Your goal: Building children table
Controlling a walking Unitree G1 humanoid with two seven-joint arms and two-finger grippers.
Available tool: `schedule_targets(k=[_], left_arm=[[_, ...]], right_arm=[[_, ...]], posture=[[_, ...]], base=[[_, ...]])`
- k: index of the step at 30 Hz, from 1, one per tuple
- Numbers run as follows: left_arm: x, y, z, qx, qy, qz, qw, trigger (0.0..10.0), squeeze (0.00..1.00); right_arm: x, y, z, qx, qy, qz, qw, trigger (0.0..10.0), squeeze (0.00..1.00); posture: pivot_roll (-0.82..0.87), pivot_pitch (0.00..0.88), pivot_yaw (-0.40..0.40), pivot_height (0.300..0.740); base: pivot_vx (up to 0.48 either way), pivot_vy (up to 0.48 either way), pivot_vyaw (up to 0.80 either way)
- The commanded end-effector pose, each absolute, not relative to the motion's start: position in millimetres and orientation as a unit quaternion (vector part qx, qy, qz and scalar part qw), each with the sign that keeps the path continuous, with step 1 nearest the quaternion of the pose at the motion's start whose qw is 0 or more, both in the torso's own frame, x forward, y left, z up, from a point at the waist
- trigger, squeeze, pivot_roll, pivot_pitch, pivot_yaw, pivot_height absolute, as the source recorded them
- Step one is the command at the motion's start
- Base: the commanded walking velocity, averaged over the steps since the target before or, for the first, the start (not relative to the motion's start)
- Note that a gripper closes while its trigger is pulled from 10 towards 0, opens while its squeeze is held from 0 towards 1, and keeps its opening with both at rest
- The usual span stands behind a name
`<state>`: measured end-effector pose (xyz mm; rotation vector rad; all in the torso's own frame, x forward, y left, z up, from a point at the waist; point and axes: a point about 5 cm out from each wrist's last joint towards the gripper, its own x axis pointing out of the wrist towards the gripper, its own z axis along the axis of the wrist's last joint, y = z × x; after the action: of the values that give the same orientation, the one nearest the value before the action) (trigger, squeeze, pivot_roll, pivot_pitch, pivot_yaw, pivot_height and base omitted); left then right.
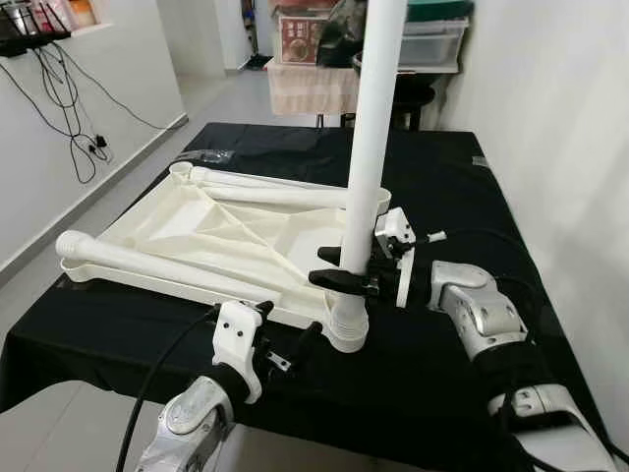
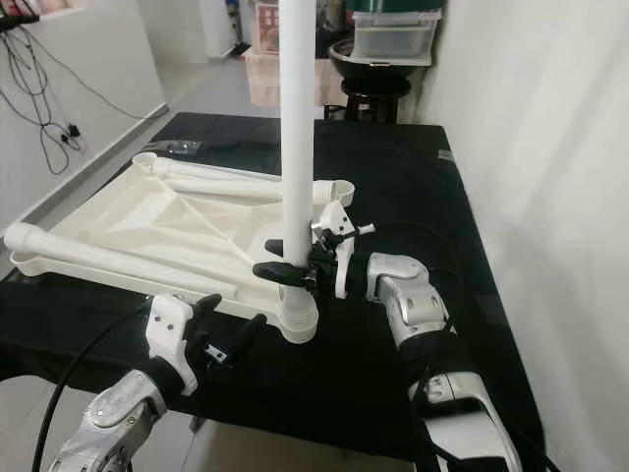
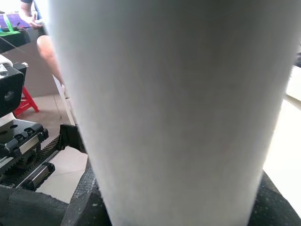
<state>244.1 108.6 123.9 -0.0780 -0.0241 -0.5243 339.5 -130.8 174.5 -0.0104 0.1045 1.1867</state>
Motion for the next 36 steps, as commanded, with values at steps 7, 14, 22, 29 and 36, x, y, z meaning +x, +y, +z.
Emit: schedule_targets(k=[7, 14, 22, 29, 36], left_arm=[[242, 113, 125, -0.037, -0.009, -0.256, 0.966, 10.0, 0.00], [242, 114, 125, -0.037, -0.010, -0.253, 0.967, 10.0, 0.00], [242, 115, 126, -0.037, -0.009, -0.250, 0.967, 10.0, 0.00], [243, 112, 125, -0.038, -0.008, -0.254, 0.966, 10.0, 0.00], [244, 110, 125, -0.038, -0.009, -0.253, 0.967, 10.0, 0.00]], right_arm=[[313, -106, 114, 0.006, 0.143, 0.263, 0.954, 0.0, 0.00], [324, -110, 116, 0.009, 0.142, 0.244, 0.959, 0.0, 0.00], [319, -108, 124, 0.026, 0.127, 0.228, 0.965, 10.0, 0.00], [334, -106, 154, 0.044, 0.069, 0.364, 0.928, 10.0, 1.00], [343, -118, 168, 0.009, 0.061, 0.471, 0.880, 10.0, 0.00]], posture=[[0.00, 0.000, -0.005, 0.740], [0.00, 0.000, -0.007, 0.740], [0.00, 0.000, 0.001, 0.740], [0.01, 0.000, -0.010, 0.740], [0.02, 0.000, -0.022, 0.740]], base=[[0.000, 0.000, 0.00], [0.000, 0.000, 0.00], [0.000, 0.000, 0.00], [0.000, 0.000, 0.00], [0.000, 0.000, 0.00]])
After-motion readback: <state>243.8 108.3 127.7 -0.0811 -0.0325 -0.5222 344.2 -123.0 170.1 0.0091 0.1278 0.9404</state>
